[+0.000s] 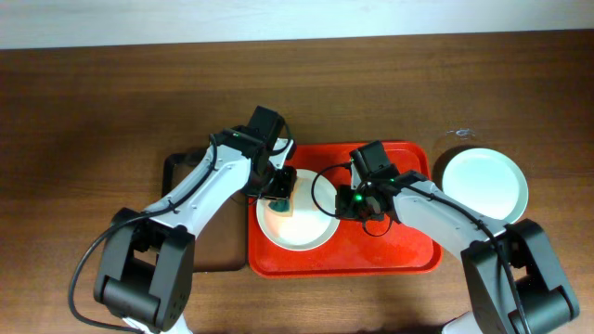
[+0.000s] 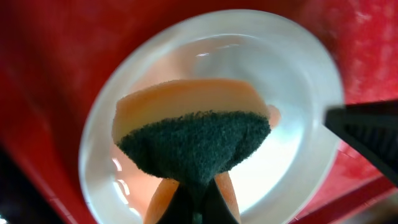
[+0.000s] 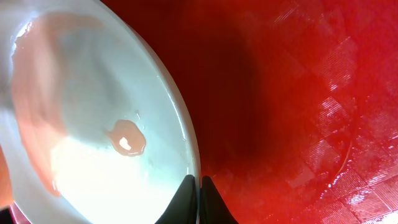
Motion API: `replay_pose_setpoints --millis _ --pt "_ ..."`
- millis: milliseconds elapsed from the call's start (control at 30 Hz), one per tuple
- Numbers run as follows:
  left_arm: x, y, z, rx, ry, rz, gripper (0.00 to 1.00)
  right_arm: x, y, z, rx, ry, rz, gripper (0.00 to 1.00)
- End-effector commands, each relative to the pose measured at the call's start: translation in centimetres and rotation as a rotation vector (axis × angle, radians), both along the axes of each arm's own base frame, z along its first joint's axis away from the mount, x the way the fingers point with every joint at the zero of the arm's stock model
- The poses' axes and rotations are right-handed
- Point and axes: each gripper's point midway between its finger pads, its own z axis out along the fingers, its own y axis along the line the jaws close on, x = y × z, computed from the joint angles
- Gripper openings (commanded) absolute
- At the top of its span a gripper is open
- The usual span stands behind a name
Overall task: Clean dirty plates on tray and stack at the side
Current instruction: 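Scrub the white plate with the sponge while the right gripper holds it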
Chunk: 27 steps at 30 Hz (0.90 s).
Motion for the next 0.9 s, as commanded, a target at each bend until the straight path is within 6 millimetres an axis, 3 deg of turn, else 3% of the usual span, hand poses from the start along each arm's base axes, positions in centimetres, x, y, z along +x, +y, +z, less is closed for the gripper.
replay_pose_setpoints --millis 0,100,233,267,367,433,533,600,700,867 --pt "0.0 1.7 -1.8 0.091 -0.010 0.066 0.00 -0.3 0.3 -0.2 0.003 0.009 0.006 0.04" --pt "-0.4 2.8 -4.7 0.154 0.023 0.116 0.00 -0.3 0.3 -0.2 0.003 0.009 0.005 0.04" --pt "-2.8 0.1 -6.5 0.021 0.174 0.061 0.00 -0.3 0.3 -0.2 0.003 0.009 0.005 0.04" --pt "-3.9 -2.0 -5.6 -0.103 0.226 0.012 0.00 -0.3 0.3 -0.2 0.003 0.009 0.005 0.04" --pt "-4.3 -5.4 -2.7 -0.331 0.272 -0.033 0.00 -0.3 0.3 -0.2 0.003 0.009 0.006 0.04" --pt "-2.6 -4.6 -0.8 -0.314 0.181 -0.021 0.00 -0.3 0.3 -0.2 0.003 0.009 0.006 0.04" --pt "0.1 -1.1 2.6 -0.155 -0.045 0.045 0.00 -0.3 0.3 -0.2 0.003 0.009 0.006 0.04" --pt "0.7 0.5 2.8 -0.033 -0.111 0.089 0.00 -0.3 0.3 -0.2 0.003 0.008 0.005 0.04" --pt "0.0 0.9 0.5 0.083 -0.104 0.090 0.00 -0.3 0.3 -0.2 0.003 0.009 0.006 0.04" --pt "-1.9 0.3 -6.9 0.189 0.033 0.081 0.00 -0.3 0.3 -0.2 0.003 0.009 0.006 0.04"
